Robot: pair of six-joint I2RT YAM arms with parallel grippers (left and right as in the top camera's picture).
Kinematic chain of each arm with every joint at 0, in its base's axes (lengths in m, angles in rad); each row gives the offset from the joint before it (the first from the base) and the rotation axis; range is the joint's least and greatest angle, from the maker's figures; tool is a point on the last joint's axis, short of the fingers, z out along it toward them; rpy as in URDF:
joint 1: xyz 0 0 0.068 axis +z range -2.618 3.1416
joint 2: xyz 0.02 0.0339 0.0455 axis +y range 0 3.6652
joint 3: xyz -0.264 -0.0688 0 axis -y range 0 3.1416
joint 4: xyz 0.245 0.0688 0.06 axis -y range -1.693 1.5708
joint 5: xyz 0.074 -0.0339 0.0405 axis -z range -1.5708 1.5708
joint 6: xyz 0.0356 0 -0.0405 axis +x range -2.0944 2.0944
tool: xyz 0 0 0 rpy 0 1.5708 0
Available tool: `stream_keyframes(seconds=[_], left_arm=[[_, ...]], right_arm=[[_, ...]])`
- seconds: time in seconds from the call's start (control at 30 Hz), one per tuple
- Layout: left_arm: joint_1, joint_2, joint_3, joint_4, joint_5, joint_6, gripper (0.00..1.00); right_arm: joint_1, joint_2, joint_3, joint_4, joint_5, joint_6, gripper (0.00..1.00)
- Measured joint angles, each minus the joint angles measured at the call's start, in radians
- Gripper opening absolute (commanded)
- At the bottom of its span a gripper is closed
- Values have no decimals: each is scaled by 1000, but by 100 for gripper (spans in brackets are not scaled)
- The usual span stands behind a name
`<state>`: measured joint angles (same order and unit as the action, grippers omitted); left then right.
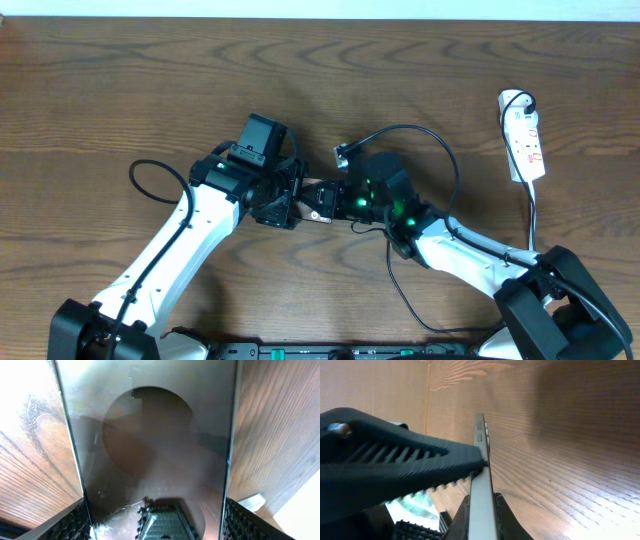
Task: Plug charger to phone and switch on socket
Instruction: 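Open the left gripper and pull the phone away with the right gripper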
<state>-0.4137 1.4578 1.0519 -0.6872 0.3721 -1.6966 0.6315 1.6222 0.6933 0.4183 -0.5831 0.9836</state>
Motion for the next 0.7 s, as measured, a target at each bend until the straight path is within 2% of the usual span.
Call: stream_keyframes(seconds=[0.33, 0.47, 0.57, 0.7], left_arm=[[148, 0, 0, 11, 137, 328, 79], [228, 0, 0, 12, 209, 497, 80], [289, 0, 0, 18, 287, 631, 85], [357, 0, 0, 54, 418, 757, 85]], right_arm=[[-126, 1, 2, -153, -5, 0, 1], [-177, 1, 2, -152, -17, 0, 1], [-206, 1, 2, -151, -27, 3, 1], [-248, 1, 2, -117, -39, 62, 1]])
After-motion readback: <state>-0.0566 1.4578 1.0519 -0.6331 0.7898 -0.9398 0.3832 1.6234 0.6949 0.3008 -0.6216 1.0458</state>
